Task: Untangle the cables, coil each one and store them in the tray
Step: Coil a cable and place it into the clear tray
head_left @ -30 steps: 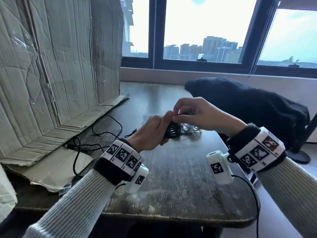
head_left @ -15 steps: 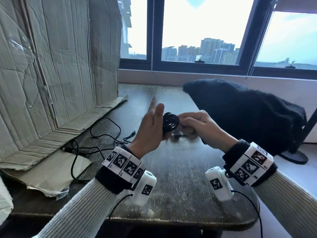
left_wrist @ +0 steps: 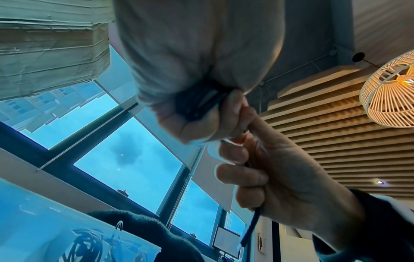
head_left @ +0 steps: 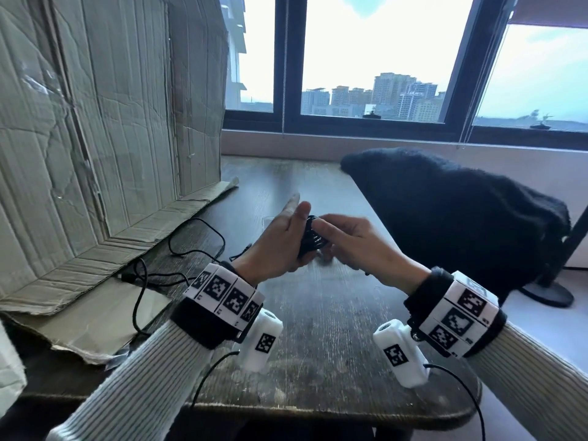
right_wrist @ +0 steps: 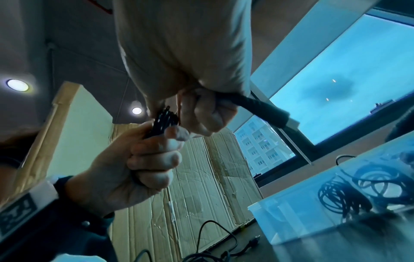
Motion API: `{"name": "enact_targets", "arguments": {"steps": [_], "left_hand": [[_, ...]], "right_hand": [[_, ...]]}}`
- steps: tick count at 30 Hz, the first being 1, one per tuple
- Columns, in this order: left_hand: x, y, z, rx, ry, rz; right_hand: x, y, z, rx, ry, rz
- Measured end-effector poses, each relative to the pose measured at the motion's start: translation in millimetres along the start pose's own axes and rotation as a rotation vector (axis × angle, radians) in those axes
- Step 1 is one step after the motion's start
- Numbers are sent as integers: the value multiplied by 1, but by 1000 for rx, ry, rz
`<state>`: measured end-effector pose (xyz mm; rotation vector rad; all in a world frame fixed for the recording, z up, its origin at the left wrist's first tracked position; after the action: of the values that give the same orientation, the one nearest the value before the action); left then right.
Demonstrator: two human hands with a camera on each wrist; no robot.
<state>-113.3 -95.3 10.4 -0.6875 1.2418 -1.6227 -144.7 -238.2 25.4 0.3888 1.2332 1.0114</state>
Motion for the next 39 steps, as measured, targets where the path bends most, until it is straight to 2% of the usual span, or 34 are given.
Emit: {"name": "enact_targets", "arguments": {"steps": [5, 9, 13, 16, 19, 22, 24, 27, 29, 32, 36, 39], "left_hand": [[5, -2, -2, -18, 49, -15], [6, -5, -2, 31, 197, 104], [3, -3, -7, -90, 240, 190], [1, -4, -10, -81, 253, 247], [-3, -8, -8, 76, 208, 463], [-4, -11, -3, 227, 86, 653], [-4, -12, -2, 263, 21, 694], [-6, -14, 1, 235, -50, 663], [-10, -14, 4, 175, -80, 584], [-14, -13, 8, 129, -105, 511], [-14, -4, 7, 122, -119, 729], [-10, 3, 3, 155, -9, 918]], "right_hand": [[0, -5, 2, -11, -81, 6], [-2, -11, 2, -28, -170, -13], [-10, -16, 2, -23, -228, -51], [-14, -20, 3, -7, -274, -44], [-15, -20, 3, 7, -274, -14], [-16, -17, 5, 29, -291, 65], [-16, -13, 6, 40, -252, 114], [-10, -10, 4, 79, -97, 146], [-5, -13, 2, 105, -11, 55], [3, -20, -2, 6, 46, -235], [-1, -8, -7, -234, 51, -735], [-17, 12, -9, -304, -15, -1007]]}}
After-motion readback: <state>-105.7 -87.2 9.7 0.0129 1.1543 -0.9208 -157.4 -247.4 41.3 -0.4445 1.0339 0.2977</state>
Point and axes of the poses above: each hand's wrist, its own z-axis towards the middle knuckle, its own x-axis out of the palm, y = z × x, the point moved 2 cm from there along z, towards the middle knuckle, and after that the axes turned 11 degrees about -z, right-handed, at the moved point
